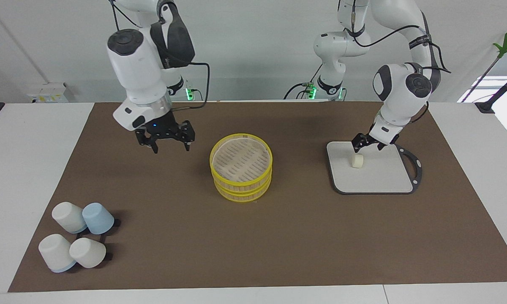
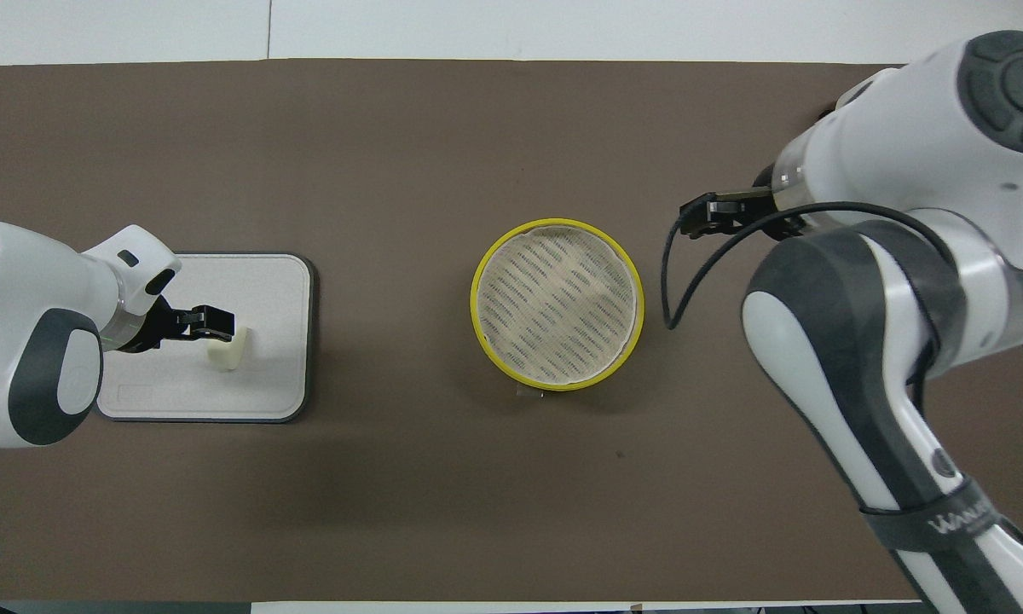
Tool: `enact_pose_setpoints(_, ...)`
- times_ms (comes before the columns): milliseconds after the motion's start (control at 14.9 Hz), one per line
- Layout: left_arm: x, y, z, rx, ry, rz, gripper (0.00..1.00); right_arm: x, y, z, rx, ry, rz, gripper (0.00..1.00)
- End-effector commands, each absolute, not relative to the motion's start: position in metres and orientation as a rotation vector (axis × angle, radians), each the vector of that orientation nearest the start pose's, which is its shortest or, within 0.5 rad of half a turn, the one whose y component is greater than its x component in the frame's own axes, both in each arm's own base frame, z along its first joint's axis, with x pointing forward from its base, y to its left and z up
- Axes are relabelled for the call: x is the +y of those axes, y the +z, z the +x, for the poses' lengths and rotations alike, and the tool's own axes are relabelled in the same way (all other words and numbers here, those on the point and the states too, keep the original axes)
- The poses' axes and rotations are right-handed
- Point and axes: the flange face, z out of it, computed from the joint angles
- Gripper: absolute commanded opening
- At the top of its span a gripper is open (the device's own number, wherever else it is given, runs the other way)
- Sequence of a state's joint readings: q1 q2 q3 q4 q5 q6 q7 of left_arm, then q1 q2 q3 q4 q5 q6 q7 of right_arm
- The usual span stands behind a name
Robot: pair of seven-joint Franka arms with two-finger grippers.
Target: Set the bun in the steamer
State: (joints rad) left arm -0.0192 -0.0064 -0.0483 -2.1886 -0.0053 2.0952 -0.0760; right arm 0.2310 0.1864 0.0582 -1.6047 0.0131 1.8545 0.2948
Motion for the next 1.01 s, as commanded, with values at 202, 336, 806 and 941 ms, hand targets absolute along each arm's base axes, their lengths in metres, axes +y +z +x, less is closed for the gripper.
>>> enact_pose_setpoints(202,-0.038,0.343,0.511,0.011,0.048,-3.139,1.0,0.302,0.496,0.647,0.239,-0.097,-3.126,0.97)
enact_pose_setpoints(336,-0.038,0.33,0.511,0.014,0.038,-3.14,1.0,0.348,0.473,0.647,0.276,-0.111,-3.159,0.96)
enact_pose_setpoints(806,-0.047,0.301,0.512,0.026,0.063,-3.142,0.42,0.436,0.439,0.612,0.324,-0.129,-3.135,0.94)
enact_pose_setpoints(941,-0.047,0.301,0.51,0.0,0.087,-3.14,0.1,0.443,0.441,0.608,0.309,-0.117,-3.117,0.92)
